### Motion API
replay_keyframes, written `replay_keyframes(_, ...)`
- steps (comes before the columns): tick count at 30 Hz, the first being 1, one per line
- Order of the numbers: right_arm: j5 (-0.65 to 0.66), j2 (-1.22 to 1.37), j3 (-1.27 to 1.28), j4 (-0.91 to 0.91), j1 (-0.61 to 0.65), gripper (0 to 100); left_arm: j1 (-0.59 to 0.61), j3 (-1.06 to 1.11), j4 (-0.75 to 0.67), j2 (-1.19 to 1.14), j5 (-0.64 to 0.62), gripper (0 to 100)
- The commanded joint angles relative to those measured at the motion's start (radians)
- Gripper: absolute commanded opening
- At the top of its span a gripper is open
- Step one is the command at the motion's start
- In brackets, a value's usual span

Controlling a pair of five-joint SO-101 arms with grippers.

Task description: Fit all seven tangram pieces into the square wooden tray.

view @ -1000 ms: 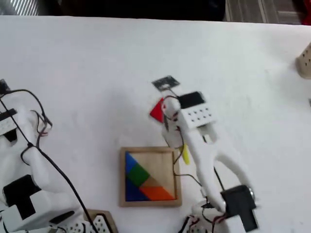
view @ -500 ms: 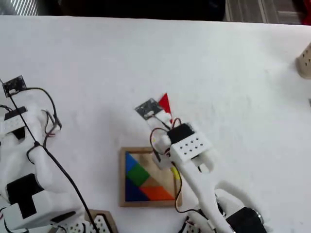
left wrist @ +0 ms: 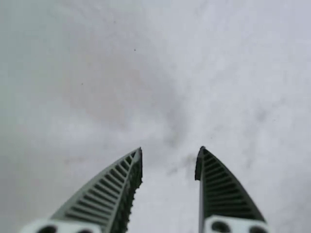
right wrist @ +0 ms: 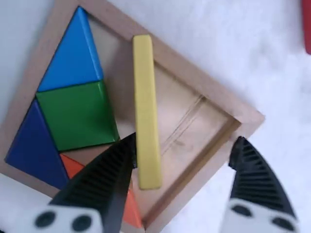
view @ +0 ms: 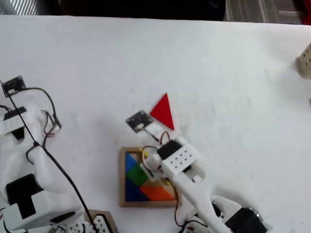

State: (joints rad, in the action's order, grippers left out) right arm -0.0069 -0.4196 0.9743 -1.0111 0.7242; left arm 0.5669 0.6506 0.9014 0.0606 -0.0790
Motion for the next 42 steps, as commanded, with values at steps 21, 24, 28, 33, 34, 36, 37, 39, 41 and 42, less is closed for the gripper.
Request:
replay_keyframes(21,0.012,-0.048,-0.183,-0.110,-0.265,29.8,-0.012,-0.009,-0.003,0.012,0.011,19)
replay_keyframes(24,0.106,-0.048,-0.252,-0.189,-0.265,16.7,-0.012,-0.009,-0.003,0.012,0.011,19)
replay_keyframes(28,0.265,-0.048,-0.319,-0.278,-0.245,2.4,-0.012,-0.009,-0.003,0.012,0.011,19)
replay_keyframes(33,0.428,-0.047,-0.321,-0.314,-0.160,2.1,-0.008,-0.009,-0.003,0.012,0.011,19)
replay_keyframes(34,0.434,-0.039,-0.321,-0.306,-0.133,1.8,-0.008,-0.009,-0.003,0.012,0.011,19)
replay_keyframes(36,0.431,-0.038,-0.295,-0.252,-0.079,1.7,-0.008,-0.009,-0.003,0.012,0.011,19)
replay_keyframes(37,0.431,-0.038,-0.273,-0.213,-0.058,1.7,-0.008,-0.009,-0.003,0.012,0.011,19)
replay_keyframes(39,0.431,-0.038,-0.216,-0.119,-0.030,1.7,-0.008,-0.009,-0.003,0.012,0.011,19)
replay_keyframes(41,0.431,-0.038,-0.150,-0.019,-0.019,1.7,-0.008,-0.009,-0.003,0.012,0.011,19)
replay_keyframes(42,0.431,-0.038,-0.123,0.024,-0.021,1.7,-0.008,-0.009,-0.003,0.012,0.011,19)
